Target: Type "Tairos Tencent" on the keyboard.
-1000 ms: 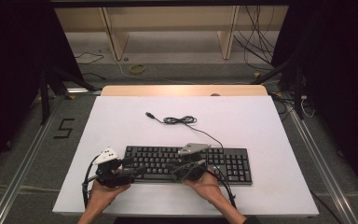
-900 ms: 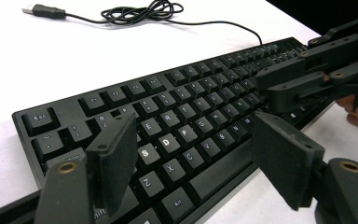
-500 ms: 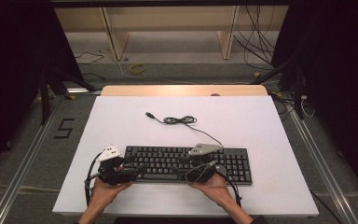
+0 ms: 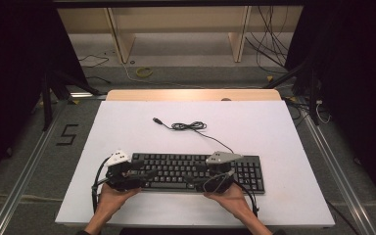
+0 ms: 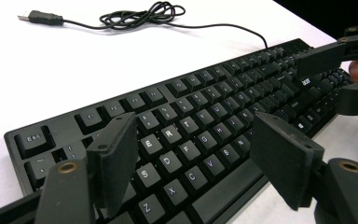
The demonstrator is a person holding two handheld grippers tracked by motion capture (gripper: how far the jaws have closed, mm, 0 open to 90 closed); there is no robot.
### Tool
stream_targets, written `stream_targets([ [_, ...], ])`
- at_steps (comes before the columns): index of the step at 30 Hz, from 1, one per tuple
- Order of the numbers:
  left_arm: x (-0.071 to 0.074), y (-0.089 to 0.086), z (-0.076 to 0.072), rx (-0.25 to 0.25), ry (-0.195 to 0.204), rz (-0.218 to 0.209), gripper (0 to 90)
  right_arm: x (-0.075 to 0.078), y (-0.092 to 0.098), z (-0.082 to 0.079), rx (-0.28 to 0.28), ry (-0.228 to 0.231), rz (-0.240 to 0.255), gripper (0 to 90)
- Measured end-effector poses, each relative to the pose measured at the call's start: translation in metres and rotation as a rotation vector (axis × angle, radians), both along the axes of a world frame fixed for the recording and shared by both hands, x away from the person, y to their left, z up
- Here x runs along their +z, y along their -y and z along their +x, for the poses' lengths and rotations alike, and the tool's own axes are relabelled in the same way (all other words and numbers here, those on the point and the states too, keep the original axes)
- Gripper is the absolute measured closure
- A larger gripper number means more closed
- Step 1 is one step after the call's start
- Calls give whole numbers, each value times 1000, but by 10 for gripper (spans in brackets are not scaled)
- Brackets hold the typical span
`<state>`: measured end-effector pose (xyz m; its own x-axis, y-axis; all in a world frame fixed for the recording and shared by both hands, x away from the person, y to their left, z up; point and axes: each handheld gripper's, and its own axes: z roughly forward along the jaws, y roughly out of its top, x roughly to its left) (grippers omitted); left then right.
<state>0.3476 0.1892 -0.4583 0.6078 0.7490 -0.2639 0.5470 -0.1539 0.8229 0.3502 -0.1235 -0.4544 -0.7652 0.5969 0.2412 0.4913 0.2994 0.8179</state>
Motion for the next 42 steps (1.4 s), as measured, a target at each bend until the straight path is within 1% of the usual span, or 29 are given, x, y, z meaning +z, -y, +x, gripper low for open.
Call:
stream_targets([
  [8, -1, 10, 8, -12, -4, 23, 325, 2, 11, -5, -16, 15, 20, 370],
  [14, -1, 17, 16, -34, -12, 37, 375, 2, 17, -9, -19, 20, 27, 348],
  [17, -1, 23, 20, -44, -22, 52, 426, 2, 20, -11, -23, 22, 25, 333],
  [19, -1, 25, 22, -49, -28, 54, 462, 2, 21, -12, -25, 24, 23, 328],
  [20, -2, 28, 24, -56, -42, 58, 494, 2, 23, -13, -31, 25, 24, 321],
  [22, -3, 31, 27, -52, -53, 83, 552, 2, 26, -14, -33, 29, 23, 317],
  [24, -3, 34, 29, -59, -65, 94, 601, 2, 29, -16, -40, 29, 25, 315],
  [26, -3, 37, 32, -66, -68, 105, 652, 3, 33, -17, -45, 33, 31, 314],
  [28, -4, 41, 34, -67, -76, 124, 695, 4, 37, -18, -54, 37, 35, 314],
  [31, -6, 43, 36, -75, -80, 144, 764, 4, 43, -20, -62, 37, 38, 314],
  [34, -8, 44, 38, -75, -86, 150, 823, 3, 46, -21, -66, 37, 38, 312],
  [39, -10, 46, 41, -82, -89, 165, 888, 3, 49, -24, -69, 38, 37, 303],
  [42, -11, 47, 43, -81, -99, 168, 889, 3, 51, -26, -71, 41, 42, 298],
])
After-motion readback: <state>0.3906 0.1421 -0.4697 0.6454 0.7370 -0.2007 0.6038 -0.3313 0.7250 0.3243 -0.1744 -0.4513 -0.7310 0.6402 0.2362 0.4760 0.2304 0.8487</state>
